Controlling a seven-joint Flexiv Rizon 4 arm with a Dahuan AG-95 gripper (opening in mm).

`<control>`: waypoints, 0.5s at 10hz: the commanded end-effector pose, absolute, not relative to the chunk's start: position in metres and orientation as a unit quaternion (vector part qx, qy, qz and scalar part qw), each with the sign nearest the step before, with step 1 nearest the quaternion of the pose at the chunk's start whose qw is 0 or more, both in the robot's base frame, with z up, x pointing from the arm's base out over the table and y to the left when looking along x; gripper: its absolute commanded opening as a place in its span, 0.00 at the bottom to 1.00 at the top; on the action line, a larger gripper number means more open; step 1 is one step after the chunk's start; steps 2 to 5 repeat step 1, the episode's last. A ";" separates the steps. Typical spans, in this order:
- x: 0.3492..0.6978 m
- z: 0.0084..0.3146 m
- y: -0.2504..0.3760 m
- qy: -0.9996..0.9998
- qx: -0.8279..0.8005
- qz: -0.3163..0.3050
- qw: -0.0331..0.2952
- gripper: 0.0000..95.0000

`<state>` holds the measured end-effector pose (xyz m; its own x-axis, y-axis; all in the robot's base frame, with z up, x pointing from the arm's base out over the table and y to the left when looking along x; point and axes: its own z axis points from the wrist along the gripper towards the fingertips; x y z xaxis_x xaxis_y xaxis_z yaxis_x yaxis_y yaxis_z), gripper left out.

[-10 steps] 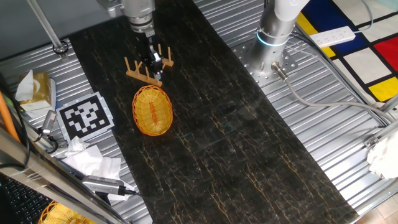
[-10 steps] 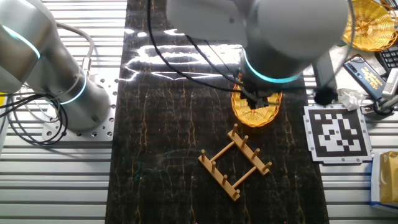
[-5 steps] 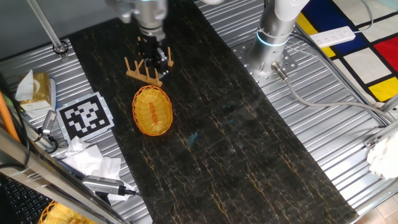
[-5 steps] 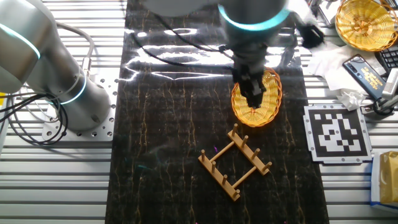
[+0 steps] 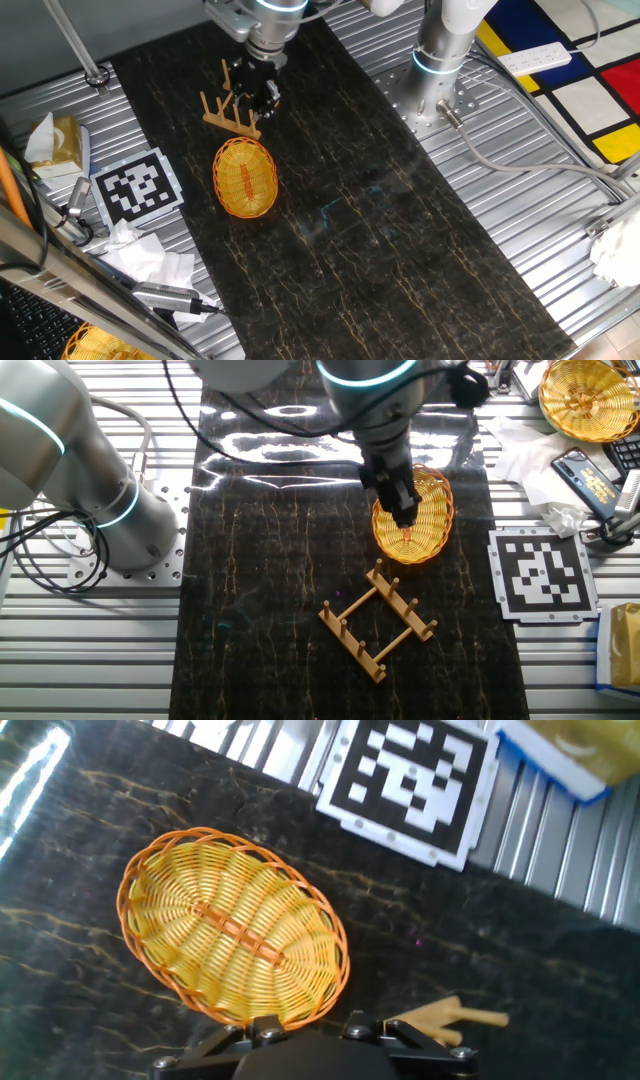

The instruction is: Take the dish off the dish rack

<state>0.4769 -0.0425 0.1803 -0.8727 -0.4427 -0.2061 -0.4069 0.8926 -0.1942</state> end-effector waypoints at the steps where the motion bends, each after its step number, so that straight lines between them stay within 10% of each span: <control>1: 0.476 0.182 -0.042 0.967 -0.226 -0.051 0.106 0.40; 5: 0.476 0.182 -0.042 0.967 -0.226 -0.051 0.106 0.40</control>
